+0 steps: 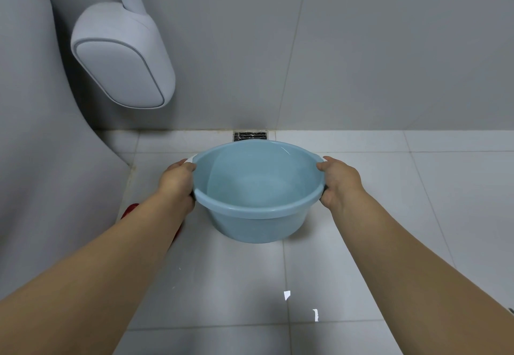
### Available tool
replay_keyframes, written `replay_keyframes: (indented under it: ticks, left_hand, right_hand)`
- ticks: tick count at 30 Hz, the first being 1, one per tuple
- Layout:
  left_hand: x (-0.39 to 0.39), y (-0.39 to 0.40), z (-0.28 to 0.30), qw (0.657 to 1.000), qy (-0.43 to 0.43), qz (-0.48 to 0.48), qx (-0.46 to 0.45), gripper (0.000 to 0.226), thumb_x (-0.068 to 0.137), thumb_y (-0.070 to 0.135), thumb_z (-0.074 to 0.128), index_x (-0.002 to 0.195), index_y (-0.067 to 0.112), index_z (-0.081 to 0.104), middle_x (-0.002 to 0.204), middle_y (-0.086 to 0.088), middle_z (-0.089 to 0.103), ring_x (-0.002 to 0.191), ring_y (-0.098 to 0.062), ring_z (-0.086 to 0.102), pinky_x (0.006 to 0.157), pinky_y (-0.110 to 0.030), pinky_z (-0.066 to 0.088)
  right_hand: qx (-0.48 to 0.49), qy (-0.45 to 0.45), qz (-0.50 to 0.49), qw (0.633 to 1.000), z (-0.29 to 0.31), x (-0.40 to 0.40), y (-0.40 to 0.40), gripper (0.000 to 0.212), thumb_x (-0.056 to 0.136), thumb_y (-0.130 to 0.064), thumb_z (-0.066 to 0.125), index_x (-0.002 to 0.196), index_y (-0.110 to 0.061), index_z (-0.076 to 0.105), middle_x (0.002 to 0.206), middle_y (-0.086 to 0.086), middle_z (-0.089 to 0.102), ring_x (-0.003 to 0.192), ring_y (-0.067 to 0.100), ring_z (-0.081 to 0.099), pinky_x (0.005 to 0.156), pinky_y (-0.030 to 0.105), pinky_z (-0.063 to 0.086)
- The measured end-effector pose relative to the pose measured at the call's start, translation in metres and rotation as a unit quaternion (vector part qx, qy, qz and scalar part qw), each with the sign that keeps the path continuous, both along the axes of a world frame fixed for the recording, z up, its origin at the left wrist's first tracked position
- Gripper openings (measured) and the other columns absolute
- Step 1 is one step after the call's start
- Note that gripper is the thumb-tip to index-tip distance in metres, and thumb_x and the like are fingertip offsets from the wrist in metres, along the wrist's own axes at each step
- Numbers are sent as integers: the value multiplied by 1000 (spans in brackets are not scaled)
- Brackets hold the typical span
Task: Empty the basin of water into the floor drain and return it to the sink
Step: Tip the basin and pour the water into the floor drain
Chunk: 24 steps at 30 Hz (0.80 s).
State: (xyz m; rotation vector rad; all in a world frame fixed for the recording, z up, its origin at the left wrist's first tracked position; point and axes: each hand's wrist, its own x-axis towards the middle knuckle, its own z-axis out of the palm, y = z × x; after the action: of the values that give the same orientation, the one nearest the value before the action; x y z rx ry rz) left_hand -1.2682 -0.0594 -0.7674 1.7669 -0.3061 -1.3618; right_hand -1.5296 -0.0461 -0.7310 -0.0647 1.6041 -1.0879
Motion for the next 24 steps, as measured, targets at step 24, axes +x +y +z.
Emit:
replay_keyframes:
  ticks: [24]
  left_hand:
    - [2, -3, -3, 1000, 3, -5, 4, 36, 101, 6, 42, 134, 5, 57, 117, -19, 65, 81, -30, 65, 71, -37, 55]
  right_hand:
    - [-1, 2, 0, 1000, 0, 0, -1, 52, 95, 7, 51, 144, -13, 53, 124, 12, 62, 90, 30, 66, 67, 37, 57]
